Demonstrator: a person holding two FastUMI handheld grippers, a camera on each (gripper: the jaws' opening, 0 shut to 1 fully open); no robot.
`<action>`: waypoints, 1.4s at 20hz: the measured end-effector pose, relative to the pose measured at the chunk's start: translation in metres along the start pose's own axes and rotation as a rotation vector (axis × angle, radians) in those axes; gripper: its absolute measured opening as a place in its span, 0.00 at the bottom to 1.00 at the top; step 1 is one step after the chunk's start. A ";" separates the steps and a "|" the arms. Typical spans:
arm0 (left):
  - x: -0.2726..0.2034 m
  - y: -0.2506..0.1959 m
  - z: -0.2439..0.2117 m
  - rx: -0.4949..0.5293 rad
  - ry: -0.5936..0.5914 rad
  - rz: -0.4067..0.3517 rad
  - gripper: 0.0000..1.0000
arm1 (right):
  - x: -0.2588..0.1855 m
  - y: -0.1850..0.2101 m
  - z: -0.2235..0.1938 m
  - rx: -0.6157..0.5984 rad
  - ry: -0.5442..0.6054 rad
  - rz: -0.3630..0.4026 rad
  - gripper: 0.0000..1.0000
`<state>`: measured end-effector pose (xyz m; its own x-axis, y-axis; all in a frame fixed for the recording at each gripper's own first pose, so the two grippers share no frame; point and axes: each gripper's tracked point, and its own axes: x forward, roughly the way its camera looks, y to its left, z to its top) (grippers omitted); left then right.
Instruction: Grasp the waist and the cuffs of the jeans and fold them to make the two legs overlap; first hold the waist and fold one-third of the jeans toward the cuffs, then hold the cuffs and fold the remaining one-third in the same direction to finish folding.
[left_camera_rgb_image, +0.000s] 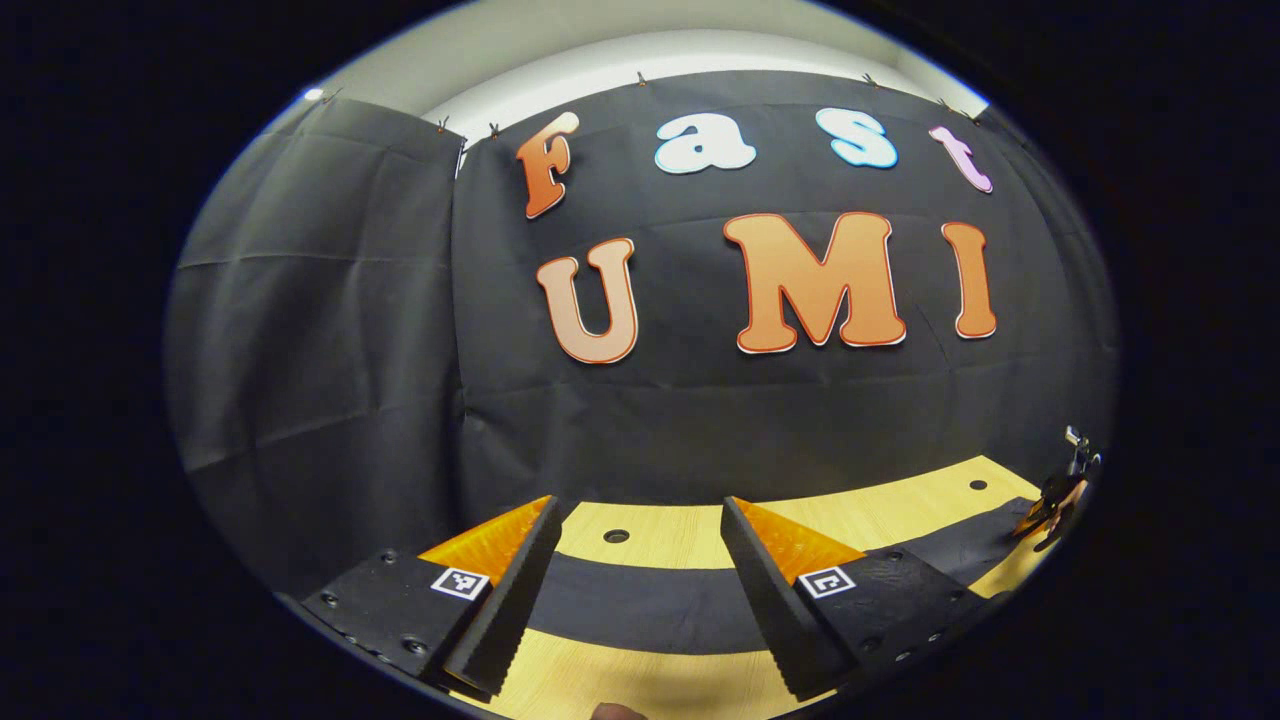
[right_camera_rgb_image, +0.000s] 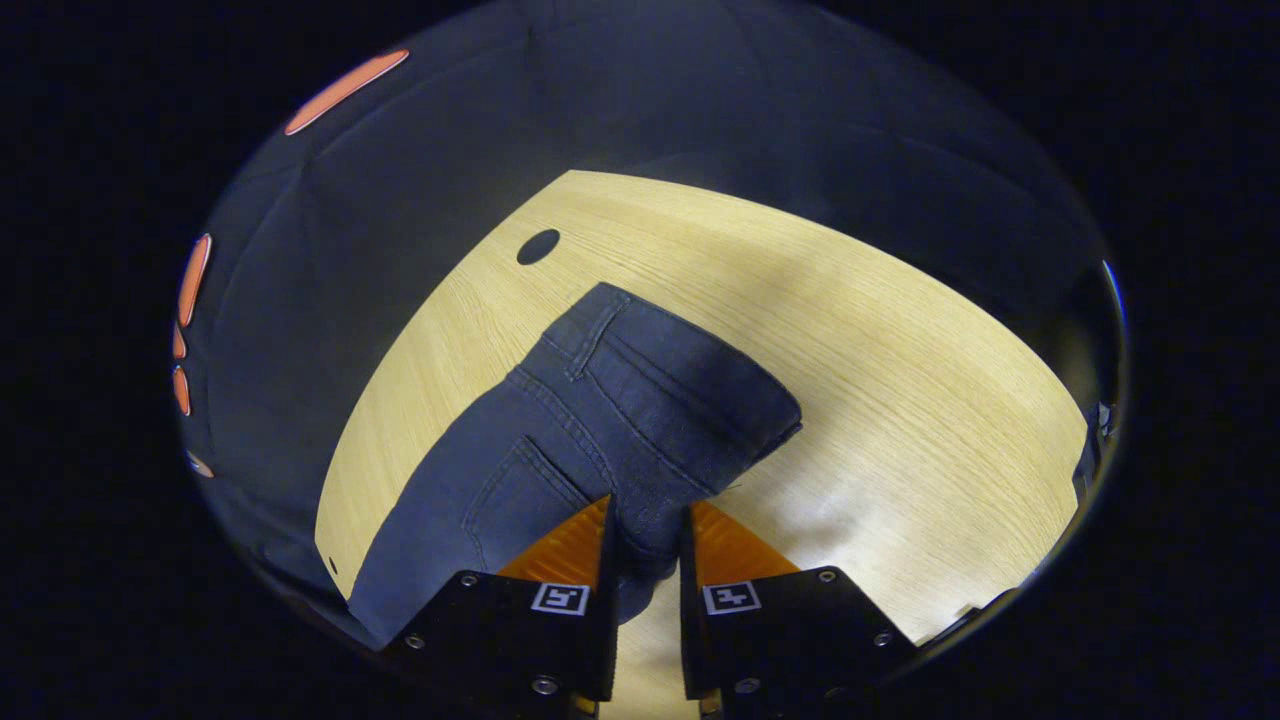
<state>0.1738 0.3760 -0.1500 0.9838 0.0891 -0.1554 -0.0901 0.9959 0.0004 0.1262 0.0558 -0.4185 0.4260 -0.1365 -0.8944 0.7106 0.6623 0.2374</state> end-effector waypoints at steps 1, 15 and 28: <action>-0.002 -0.002 0.000 0.007 0.000 0.007 0.99 | -0.007 0.004 0.004 -0.006 -0.019 0.012 0.27; 0.031 0.028 -0.018 0.005 -0.004 -0.096 0.98 | -0.140 0.102 0.002 -0.354 -0.345 0.144 0.27; 0.052 0.104 -0.045 -0.018 0.049 -0.053 0.98 | -0.141 0.221 -0.134 -0.780 -0.294 0.197 0.27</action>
<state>0.2087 0.4838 -0.2023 0.9785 0.0353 -0.2030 -0.0415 0.9988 -0.0267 0.1487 0.3203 -0.2910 0.7057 -0.0800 -0.7040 0.0662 0.9967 -0.0469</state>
